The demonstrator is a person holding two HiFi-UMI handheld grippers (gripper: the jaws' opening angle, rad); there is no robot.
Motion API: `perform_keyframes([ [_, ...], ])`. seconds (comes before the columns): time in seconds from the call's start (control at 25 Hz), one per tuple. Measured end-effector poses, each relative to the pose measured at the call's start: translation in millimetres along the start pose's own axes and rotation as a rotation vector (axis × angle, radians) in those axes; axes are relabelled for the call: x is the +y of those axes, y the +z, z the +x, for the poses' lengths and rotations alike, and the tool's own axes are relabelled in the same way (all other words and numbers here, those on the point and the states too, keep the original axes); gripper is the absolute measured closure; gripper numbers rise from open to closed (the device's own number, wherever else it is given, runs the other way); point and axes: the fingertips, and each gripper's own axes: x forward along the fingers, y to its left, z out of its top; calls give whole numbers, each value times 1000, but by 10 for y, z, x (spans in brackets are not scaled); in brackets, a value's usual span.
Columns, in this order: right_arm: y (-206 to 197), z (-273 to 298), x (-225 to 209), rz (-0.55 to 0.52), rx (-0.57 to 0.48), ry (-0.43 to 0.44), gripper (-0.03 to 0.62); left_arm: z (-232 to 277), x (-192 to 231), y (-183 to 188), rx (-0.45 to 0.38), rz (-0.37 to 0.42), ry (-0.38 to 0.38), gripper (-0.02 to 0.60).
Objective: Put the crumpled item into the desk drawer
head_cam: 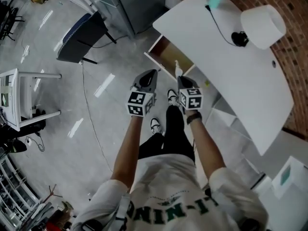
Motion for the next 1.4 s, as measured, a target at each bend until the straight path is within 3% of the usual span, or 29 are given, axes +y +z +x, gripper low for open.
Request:
perform_keyframes([
  [0.2, -172, 347, -134, 4, 44, -3, 589, 168, -7, -261, 17, 5, -10, 581],
  [0.44, -289, 666, -437, 54, 105, -42, 589, 403, 74, -354, 20, 24, 5, 581],
  [0.72, -494, 1004, -514, 64, 153, -26, 589, 518, 195, -472, 27, -2, 17, 581],
  [1.0, -689, 1233, -580, 56, 203, -27, 589, 572, 236, -612, 30, -37, 22, 581],
  [1.2, -791, 1339, -615, 58, 243, -58, 589, 626, 343, -688, 39, -19, 22, 581],
  [1.4, -806, 1295, -658, 56, 225, -97, 589, 620, 364, -718, 43, -26, 30, 581],
])
